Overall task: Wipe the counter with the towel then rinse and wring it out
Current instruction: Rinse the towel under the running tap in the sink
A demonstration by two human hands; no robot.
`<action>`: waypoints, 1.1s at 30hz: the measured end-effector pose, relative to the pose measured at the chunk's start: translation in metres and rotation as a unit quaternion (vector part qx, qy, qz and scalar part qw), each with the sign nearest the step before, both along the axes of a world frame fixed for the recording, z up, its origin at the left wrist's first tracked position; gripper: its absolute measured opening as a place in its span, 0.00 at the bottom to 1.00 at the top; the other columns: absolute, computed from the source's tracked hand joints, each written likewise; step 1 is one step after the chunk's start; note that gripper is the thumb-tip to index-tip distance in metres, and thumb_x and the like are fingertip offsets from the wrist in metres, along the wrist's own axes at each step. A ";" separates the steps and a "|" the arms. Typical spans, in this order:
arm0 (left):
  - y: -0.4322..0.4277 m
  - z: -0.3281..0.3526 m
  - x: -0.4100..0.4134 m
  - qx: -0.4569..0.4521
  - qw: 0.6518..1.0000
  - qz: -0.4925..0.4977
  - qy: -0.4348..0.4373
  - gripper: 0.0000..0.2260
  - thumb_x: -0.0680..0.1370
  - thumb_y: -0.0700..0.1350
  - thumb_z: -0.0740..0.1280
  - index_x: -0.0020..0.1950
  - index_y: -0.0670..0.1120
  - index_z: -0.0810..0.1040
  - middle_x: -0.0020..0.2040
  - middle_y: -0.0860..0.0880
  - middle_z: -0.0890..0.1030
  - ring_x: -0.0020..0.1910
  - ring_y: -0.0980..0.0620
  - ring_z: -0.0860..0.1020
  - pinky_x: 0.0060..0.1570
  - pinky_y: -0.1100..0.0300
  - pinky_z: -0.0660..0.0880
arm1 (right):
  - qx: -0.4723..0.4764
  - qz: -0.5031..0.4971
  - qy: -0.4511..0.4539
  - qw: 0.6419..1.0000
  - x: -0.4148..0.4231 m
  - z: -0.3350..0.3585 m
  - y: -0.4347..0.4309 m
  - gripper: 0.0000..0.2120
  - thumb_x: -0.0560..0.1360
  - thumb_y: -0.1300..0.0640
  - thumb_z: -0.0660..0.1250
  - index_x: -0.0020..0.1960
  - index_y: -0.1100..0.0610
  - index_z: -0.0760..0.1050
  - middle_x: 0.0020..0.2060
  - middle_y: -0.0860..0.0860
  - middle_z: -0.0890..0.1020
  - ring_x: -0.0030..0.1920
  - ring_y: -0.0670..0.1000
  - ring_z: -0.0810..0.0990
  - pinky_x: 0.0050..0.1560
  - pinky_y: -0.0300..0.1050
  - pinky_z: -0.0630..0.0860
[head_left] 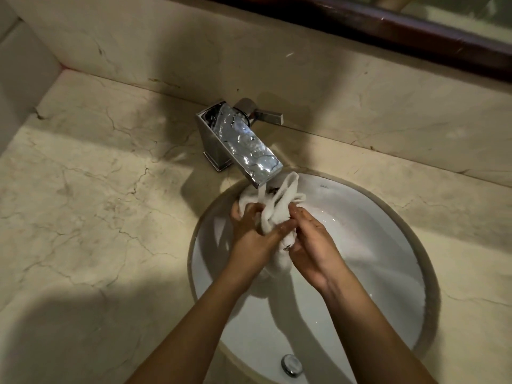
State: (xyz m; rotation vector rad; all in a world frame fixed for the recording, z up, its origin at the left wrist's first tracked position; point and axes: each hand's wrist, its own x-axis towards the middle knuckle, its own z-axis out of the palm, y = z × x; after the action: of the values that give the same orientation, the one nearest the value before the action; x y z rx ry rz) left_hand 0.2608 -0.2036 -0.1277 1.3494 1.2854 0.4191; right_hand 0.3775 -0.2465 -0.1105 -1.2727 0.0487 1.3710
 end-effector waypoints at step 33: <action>0.023 -0.038 -0.011 -0.167 0.963 0.173 -0.124 0.22 0.75 0.53 0.76 0.63 0.40 0.80 0.57 0.40 0.86 0.58 0.39 0.84 0.63 0.40 0.79 | 0.032 -0.059 0.002 0.998 0.030 0.029 -0.013 0.26 0.83 0.54 0.65 0.74 0.70 0.69 0.70 0.73 0.73 0.67 0.69 0.76 0.75 0.68 0.68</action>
State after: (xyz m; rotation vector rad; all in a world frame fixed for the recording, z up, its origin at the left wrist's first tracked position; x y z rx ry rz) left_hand 0.2497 -0.1803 -0.1655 0.7633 1.3139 0.5641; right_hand 0.4074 -0.2598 -0.0810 -1.1938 0.0809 1.2642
